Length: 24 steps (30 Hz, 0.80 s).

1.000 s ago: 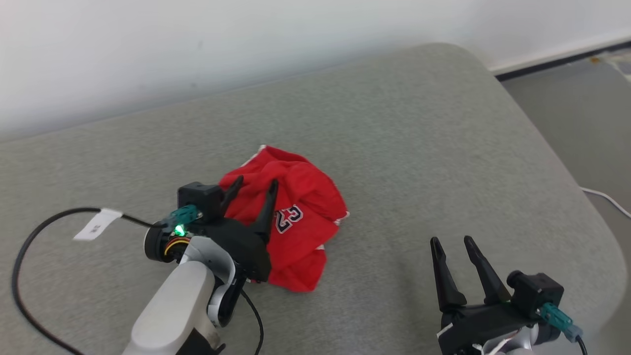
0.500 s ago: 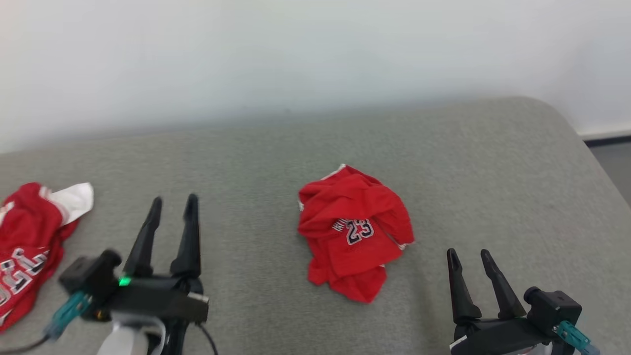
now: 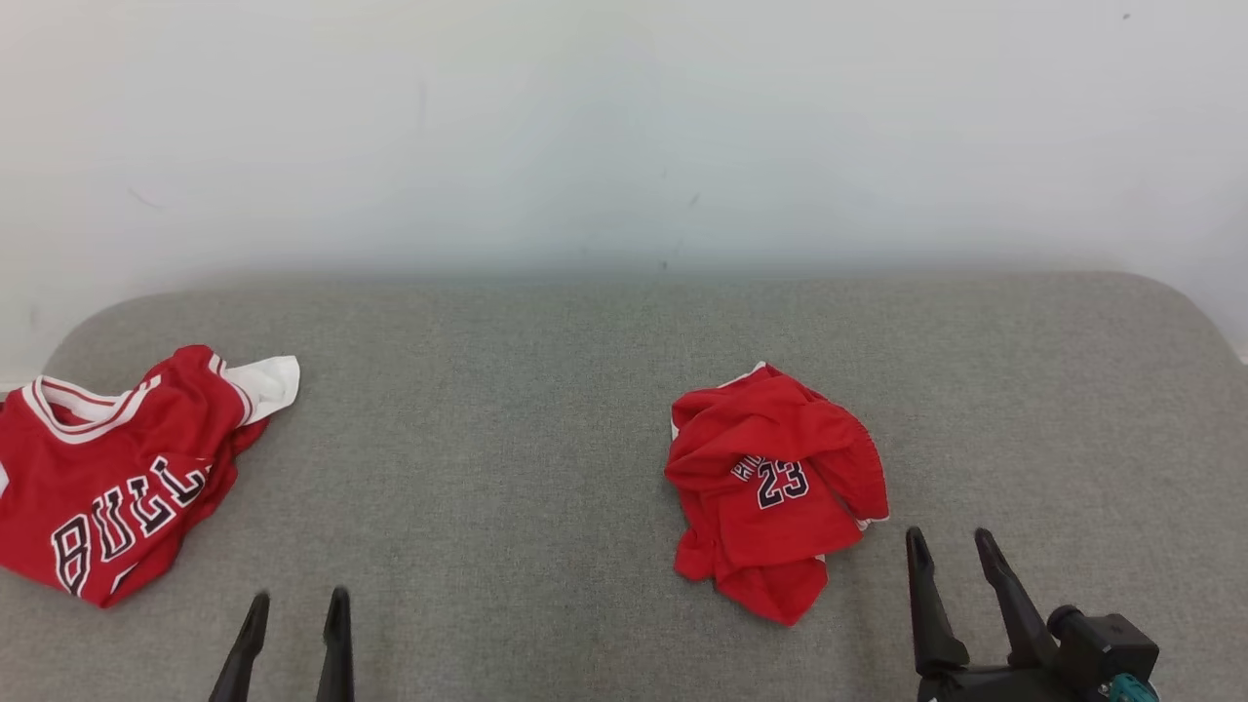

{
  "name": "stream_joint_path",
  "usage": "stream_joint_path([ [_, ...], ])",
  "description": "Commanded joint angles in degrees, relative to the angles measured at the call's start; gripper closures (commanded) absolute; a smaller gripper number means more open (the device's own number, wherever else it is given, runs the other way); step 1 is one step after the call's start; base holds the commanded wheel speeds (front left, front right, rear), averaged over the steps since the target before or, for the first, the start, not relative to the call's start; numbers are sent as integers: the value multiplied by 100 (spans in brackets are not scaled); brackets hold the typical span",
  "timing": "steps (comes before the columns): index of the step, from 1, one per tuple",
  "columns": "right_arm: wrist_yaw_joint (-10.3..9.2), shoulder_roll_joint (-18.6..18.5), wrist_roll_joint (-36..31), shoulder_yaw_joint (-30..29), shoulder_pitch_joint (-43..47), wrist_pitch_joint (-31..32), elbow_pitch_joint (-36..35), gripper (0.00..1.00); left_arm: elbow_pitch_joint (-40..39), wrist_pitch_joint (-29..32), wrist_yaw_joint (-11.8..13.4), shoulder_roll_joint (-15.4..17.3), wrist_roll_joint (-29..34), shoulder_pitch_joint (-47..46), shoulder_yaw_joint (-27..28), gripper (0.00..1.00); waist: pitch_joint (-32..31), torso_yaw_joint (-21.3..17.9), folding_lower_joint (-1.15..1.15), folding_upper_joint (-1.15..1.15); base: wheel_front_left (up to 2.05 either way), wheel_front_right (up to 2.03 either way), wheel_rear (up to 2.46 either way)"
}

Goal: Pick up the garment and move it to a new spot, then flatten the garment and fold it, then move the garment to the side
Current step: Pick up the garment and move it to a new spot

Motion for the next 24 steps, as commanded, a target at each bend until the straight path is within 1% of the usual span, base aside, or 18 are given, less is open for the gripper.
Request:
stream_joint_path([
  [1,19,-9,-105,-68,89,-28,58,0,156,-17,-12,-65,103,169,140,0,-30,22,1,0,0,0,0],
  [4,19,-7,-184,-139,169,-25,168,0,426,-17,-12,-120,151,314,306,0,-38,-8,1,0,0,0,0],
  [9,19,-5,-280,-148,227,192,333,0,800,-17,-12,-91,150,416,286,0,-48,-76,1,0,0,0,0],
  [16,19,-5,-236,-188,246,269,290,0,1100,-18,-12,-7,14,289,168,0,-26,-100,1,0,0,0,0],
  [24,19,-4,-77,-141,254,265,279,0,1179,-18,-5,3,-43,211,104,0,-38,-82,1,0,0,0,0],
])
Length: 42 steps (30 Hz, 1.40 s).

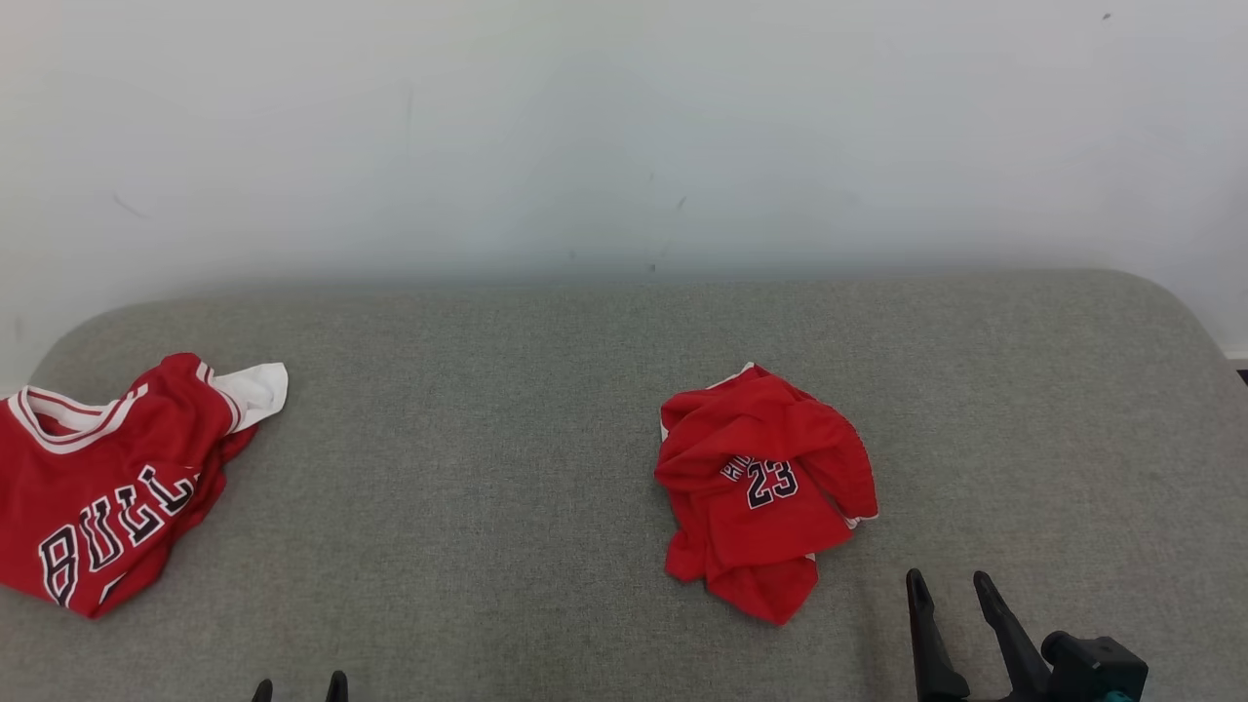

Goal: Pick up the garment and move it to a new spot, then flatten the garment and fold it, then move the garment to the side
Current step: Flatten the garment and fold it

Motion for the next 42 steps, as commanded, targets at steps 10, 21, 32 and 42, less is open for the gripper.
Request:
stream_joint_path([
  [10,20,-3,104,47,6,-1,-23,0,2,-18,4,12,35,-111,-82,0,-3,-18,0,0,0,0,0],
  [21,20,-3,112,91,-61,44,-23,0,-64,-18,4,24,-53,-287,-344,0,29,-176,0,0,0,0,0],
  [32,20,-3,114,163,-141,141,-73,0,-148,1111,3,340,-536,-1771,-1257,0,257,-894,0,0,0,0,0],
  [42,20,-4,253,425,-381,93,-65,0,1054,3083,306,159,-637,-4275,-1598,0,848,-2047,0,0,0,0,0],
])
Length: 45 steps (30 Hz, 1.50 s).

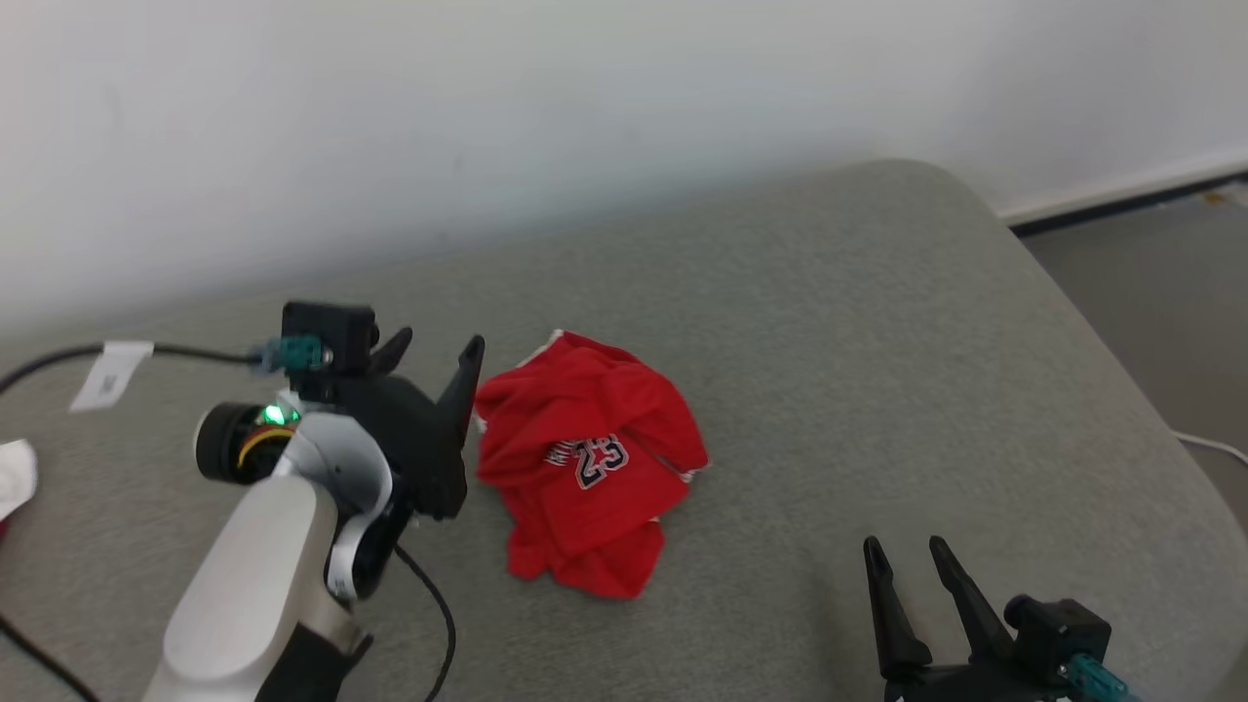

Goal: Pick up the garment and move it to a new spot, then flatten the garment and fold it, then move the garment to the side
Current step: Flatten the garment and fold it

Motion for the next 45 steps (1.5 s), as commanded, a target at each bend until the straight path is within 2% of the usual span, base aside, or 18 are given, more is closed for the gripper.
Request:
stream_joint_path([
  [1,20,-2,36,15,-81,-48,-18,0,70,27,31,-23,65,-119,-6,0,446,-565,-1,0,0,0,0],
  [11,20,1,371,350,-379,-288,188,0,1323,449,475,-35,357,-1258,-100,0,1284,-1401,-1,0,0,0,0],
  [15,20,7,506,405,-429,-377,258,0,1764,551,580,-66,523,-1661,-229,0,1506,-1447,-1,0,0,0,0],
  [21,20,4,643,433,-488,-450,297,0,2448,951,916,-38,867,-2121,-502,0,1694,-1453,-1,0,0,0,0],
  [25,20,2,672,499,-539,-453,339,0,2703,977,962,7,890,-2219,-554,2,1704,-1441,-1,0,0,0,0],
  [26,20,3,677,524,-560,-455,354,0,2743,996,924,18,892,-2214,-578,79,1689,-1438,-1,0,0,0,0],
  [27,20,0,677,548,-599,-455,355,0,2768,979,859,10,860,-2195,-590,100,1662,-1434,-1,0,0,0,0],
  [31,20,0,668,637,-688,-457,397,0,2649,576,613,-100,701,-2207,-517,100,1556,-1392,-1,0,0,0,0],
  [38,20,-5,561,585,-692,-457,477,0,2021,-926,63,-555,301,-2539,-370,100,1233,-1192,-1,0,0,0,0],
  [39,20,-5,561,585,-692,-457,477,0,2021,-926,63,-555,301,-2539,-370,100,1233,-1192,-1,0,0,0,0],
  [45,20,-3,417,452,-586,-450,530,0,1049,-2019,-247,-773,-540,-2892,-445,100,889,-936,-1,0,0,0,0],
])
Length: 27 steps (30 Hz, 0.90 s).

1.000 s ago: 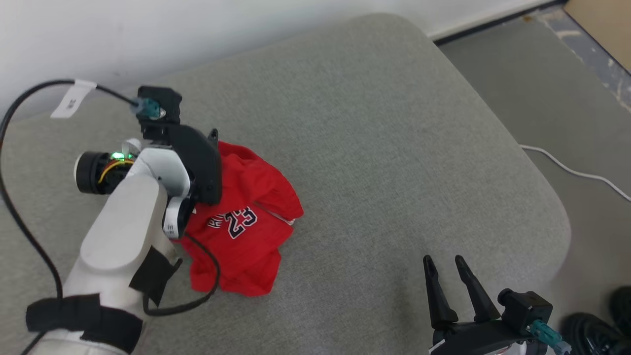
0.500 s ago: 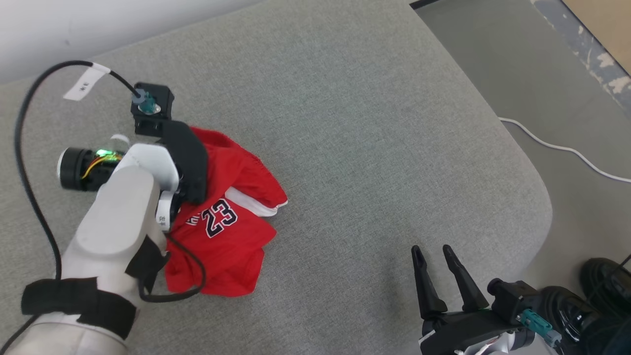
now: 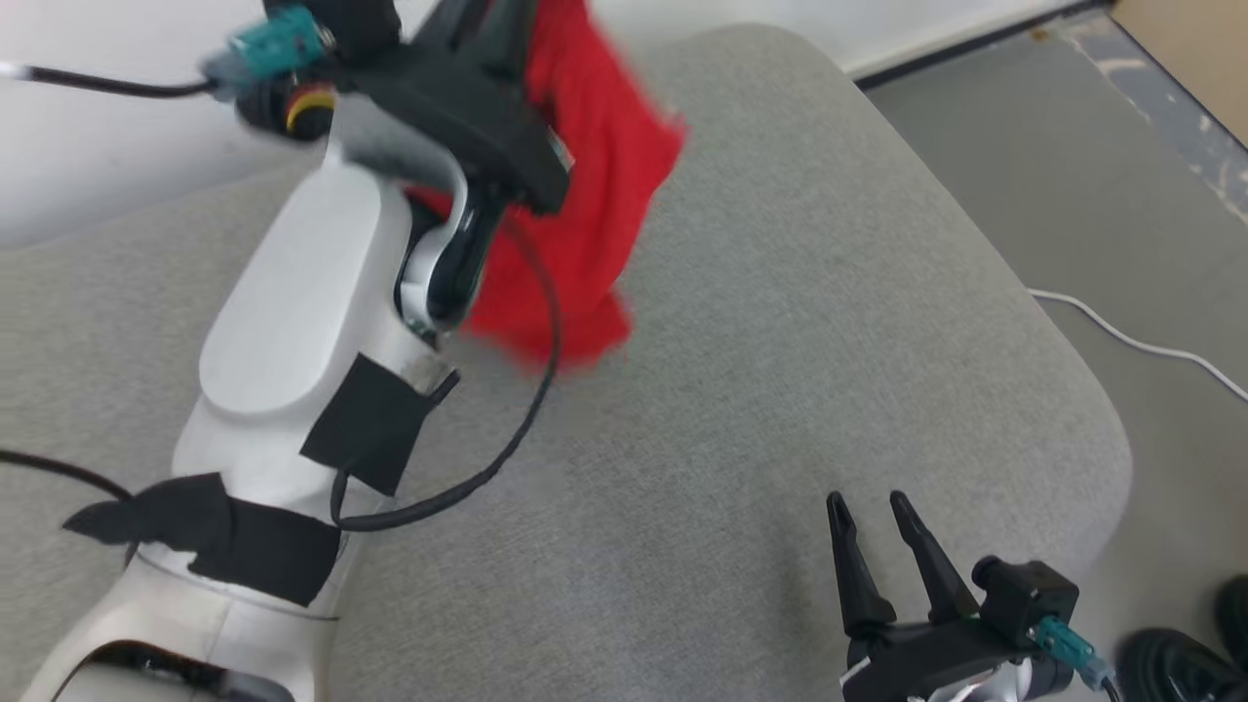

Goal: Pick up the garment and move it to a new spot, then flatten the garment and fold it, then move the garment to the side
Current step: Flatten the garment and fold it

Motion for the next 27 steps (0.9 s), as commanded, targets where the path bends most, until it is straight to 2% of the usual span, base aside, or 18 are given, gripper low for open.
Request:
stream_joint_path([
  [1,20,-2,-44,-16,107,-7,9,0,-241,-150,-61,-32,-233,-105,-86,100,-237,225,0,-1,0,0,0],
  [5,20,-1,-124,-116,173,-8,21,0,-1127,-589,-62,-11,-1289,-40,-280,100,-454,505,0,-1,0,0,0],
  [7,20,-1,-175,-169,234,-7,20,0,-1294,-505,95,-7,-1698,195,-319,100,-537,691,0,-1,0,0,0],
  [10,20,-3,-223,-213,237,18,-13,0,-1314,-408,386,-2,-1924,581,-283,100,-598,981,0,-1,0,0,0],
  [14,20,-3,-243,-208,274,81,-77,0,-1022,-365,628,216,-2083,1568,-217,100,-607,1312,0,-1,0,0,0],
  [20,20,-4,-271,-149,218,181,-192,0,-35,-518,969,630,-2220,2672,34,100,-592,1582,0,-1,0,0,0],
  [22,20,-3,-265,-134,220,183,-202,0,208,-606,1006,718,-2289,2883,142,100,-606,1612,0,-1,0,0,0],
  [27,20,-5,-287,-166,280,231,-221,0,477,-841,907,816,-2574,3318,478,100,-678,1665,0,-1,0,0,0],
])
